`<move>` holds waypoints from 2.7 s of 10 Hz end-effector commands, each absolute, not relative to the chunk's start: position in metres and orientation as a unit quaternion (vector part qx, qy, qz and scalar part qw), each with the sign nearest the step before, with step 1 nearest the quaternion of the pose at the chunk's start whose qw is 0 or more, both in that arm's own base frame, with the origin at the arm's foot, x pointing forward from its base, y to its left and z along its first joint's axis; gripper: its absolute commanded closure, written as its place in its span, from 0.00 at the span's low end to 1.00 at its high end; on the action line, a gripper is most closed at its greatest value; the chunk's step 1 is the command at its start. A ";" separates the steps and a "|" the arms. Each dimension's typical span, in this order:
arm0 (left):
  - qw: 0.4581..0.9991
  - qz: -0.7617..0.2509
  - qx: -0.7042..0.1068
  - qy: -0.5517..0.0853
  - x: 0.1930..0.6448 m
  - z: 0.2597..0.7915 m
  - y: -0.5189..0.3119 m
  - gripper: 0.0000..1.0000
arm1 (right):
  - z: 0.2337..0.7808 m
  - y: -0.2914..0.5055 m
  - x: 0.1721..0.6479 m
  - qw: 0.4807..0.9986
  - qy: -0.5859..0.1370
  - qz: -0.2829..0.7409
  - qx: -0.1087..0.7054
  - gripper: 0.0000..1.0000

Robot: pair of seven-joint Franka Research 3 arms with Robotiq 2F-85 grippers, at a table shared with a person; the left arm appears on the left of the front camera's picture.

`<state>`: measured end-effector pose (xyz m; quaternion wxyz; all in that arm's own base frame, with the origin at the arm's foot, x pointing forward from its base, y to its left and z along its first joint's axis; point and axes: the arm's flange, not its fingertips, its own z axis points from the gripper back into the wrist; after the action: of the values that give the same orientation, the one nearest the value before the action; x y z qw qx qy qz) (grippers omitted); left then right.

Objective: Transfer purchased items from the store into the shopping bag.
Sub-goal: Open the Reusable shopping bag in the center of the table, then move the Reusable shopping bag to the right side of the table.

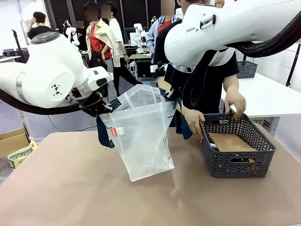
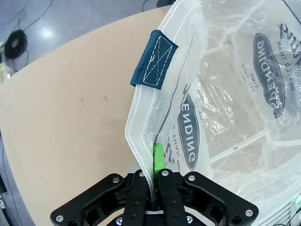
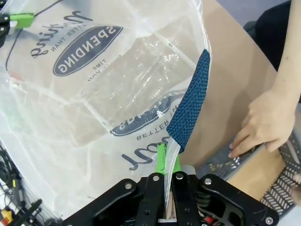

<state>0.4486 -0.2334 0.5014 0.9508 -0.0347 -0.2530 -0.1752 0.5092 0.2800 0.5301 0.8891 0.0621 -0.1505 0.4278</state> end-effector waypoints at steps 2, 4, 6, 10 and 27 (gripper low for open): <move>0.951 -0.175 -0.035 -0.253 0.449 0.501 -0.233 1.00 | 0.530 0.280 0.509 0.889 -0.150 0.428 0.062 1.00; 0.951 -0.188 -0.007 -0.244 0.444 0.499 -0.228 1.00 | 0.534 0.274 0.504 0.894 -0.131 0.427 0.042 1.00; 0.948 -0.193 0.011 -0.253 0.443 0.502 -0.225 1.00 | 0.536 0.265 0.502 0.897 -0.113 0.428 0.021 1.00; 0.932 -0.241 0.085 -0.258 0.448 0.513 -0.230 1.00 | 0.536 0.250 0.506 0.896 -0.075 0.437 -0.021 1.00; 0.945 -0.231 0.053 -0.225 0.442 0.501 -0.244 1.00 | 0.522 0.257 0.505 0.910 -0.074 0.409 0.010 1.00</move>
<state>0.4437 -0.2513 0.5005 0.9466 0.0392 -0.2229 -0.2294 0.5044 0.2618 0.5220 0.9083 0.0110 -0.0714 0.4121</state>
